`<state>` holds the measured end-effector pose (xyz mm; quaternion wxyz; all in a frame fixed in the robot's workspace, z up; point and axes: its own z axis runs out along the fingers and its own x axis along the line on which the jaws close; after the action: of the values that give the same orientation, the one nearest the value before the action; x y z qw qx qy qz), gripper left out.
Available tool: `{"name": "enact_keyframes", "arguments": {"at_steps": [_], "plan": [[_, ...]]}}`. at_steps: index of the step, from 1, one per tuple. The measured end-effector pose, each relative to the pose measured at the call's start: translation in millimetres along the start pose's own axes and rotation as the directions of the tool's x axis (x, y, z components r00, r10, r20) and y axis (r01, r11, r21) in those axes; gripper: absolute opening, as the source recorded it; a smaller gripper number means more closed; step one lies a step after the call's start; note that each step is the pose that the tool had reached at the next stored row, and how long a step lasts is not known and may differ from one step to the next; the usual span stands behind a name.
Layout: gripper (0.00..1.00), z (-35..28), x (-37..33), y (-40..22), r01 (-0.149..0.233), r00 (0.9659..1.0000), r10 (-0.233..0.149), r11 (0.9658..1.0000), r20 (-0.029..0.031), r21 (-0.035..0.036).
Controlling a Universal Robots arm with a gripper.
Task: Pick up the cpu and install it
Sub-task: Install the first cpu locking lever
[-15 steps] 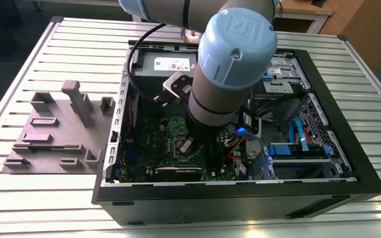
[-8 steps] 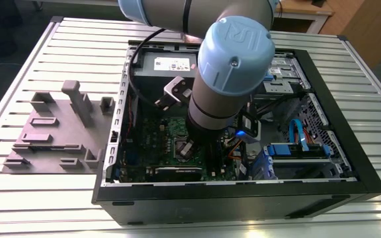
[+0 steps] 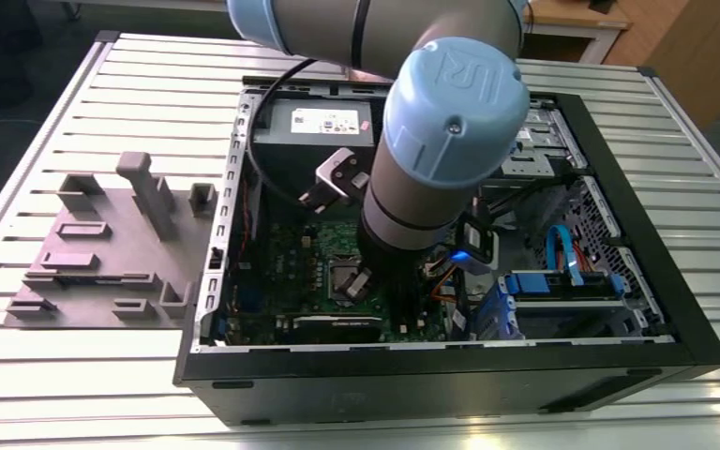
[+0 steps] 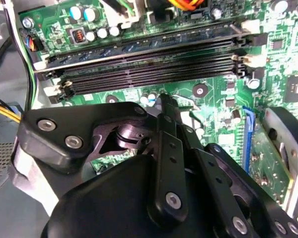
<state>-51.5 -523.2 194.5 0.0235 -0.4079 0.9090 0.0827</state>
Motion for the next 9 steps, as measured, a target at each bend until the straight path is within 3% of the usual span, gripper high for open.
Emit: {"name": "enact_keyframes", "arguments": {"at_steps": [9], "plan": [[0.10,2.2,7.2,-7.1,0.000,1.0000,0.000,1.0000,0.0036,-0.0030]]}}
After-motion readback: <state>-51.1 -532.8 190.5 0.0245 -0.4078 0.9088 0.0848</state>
